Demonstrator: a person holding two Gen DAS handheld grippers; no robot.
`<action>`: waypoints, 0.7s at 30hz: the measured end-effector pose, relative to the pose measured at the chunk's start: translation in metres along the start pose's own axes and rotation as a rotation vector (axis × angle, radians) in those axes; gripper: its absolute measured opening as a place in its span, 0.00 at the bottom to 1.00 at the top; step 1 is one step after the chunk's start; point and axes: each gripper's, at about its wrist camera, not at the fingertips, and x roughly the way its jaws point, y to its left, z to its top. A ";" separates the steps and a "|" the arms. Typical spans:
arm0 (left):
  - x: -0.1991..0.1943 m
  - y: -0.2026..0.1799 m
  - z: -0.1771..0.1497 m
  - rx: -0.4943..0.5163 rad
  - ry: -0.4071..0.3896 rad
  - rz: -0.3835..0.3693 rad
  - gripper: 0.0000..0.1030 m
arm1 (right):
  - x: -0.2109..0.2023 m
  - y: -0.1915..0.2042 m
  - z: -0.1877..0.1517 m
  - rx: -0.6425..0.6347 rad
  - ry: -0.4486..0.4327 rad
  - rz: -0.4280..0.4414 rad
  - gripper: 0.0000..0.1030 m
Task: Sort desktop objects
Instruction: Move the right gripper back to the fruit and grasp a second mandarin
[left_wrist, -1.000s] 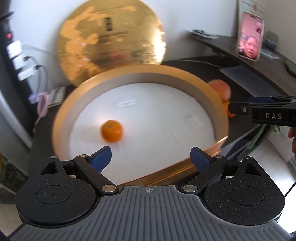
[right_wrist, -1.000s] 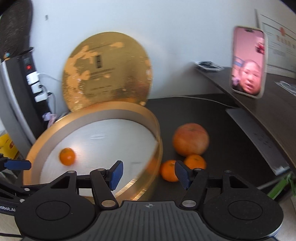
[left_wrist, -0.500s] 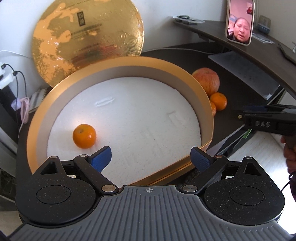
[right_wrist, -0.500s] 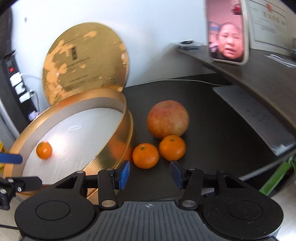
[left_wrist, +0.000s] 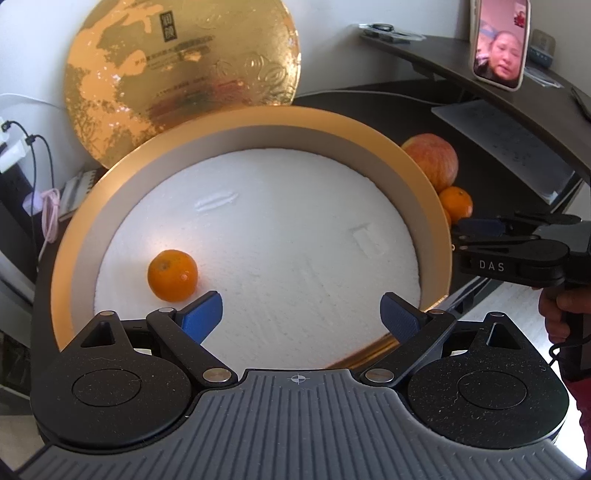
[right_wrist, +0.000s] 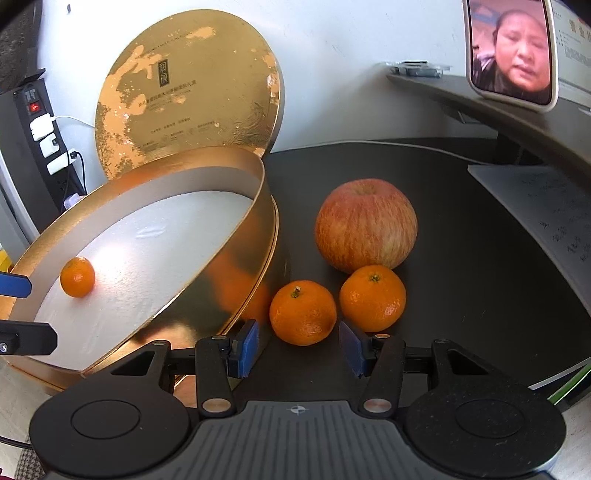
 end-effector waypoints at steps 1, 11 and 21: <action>0.000 0.001 0.001 -0.002 0.000 0.001 0.93 | 0.002 -0.001 0.000 0.004 0.002 0.001 0.50; 0.000 0.004 0.001 -0.006 0.003 0.007 0.93 | 0.008 -0.004 0.001 0.032 0.018 -0.002 0.39; -0.004 -0.003 -0.002 0.016 -0.005 -0.025 0.93 | -0.013 -0.009 -0.012 0.030 0.044 -0.055 0.42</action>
